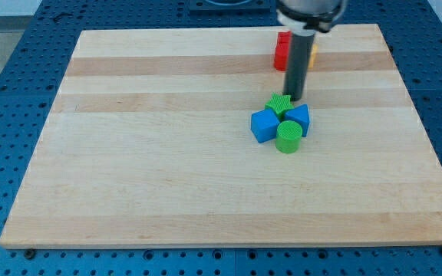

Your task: Push the group of block up a bit

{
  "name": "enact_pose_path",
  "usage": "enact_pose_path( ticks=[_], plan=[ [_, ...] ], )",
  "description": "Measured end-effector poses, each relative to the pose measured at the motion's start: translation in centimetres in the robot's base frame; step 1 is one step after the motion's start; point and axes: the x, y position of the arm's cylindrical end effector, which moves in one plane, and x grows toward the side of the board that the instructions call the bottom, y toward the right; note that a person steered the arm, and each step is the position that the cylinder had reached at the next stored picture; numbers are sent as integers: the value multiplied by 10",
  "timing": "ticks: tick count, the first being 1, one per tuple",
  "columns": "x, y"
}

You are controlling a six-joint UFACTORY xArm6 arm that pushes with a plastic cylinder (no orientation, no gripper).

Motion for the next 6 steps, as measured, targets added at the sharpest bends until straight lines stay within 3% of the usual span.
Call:
enact_pose_path(
  ticks=[1,2,3,4,6],
  plan=[
    [20,68],
    [108,69],
    [173,13],
    [140,-21],
    [100,-24]
  ],
)
